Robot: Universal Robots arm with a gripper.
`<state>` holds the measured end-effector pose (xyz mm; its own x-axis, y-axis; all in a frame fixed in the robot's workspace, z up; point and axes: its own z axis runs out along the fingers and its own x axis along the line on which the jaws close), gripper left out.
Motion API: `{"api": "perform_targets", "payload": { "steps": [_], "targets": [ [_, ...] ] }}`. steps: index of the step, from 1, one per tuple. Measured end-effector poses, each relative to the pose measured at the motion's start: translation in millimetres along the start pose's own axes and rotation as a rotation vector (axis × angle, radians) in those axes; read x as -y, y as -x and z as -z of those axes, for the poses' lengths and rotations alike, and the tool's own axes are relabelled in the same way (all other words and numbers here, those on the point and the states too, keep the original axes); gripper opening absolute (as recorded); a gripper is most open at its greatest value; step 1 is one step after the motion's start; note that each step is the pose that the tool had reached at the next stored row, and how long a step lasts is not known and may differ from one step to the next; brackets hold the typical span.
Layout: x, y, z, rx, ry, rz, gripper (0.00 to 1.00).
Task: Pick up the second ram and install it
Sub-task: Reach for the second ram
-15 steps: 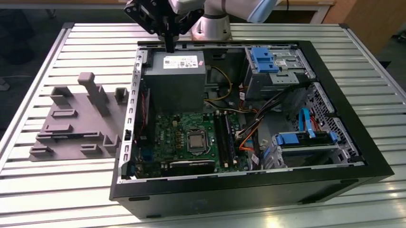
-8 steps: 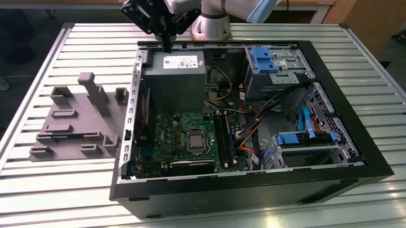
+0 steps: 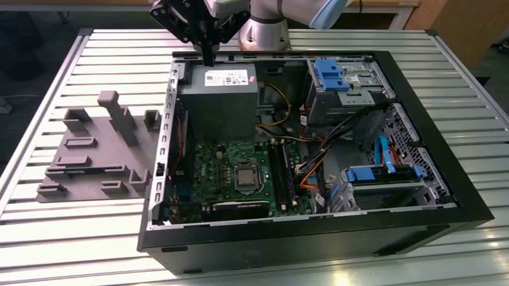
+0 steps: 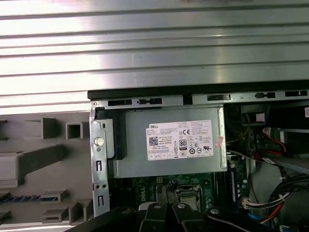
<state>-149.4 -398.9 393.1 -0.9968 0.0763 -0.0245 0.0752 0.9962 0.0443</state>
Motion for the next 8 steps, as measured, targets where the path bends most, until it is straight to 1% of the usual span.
{"api": "perform_targets", "payload": {
  "steps": [8],
  "targets": [
    [0.2, -2.4, 0.0, 0.0, 0.0, 0.0, 0.11]
  ]
}}
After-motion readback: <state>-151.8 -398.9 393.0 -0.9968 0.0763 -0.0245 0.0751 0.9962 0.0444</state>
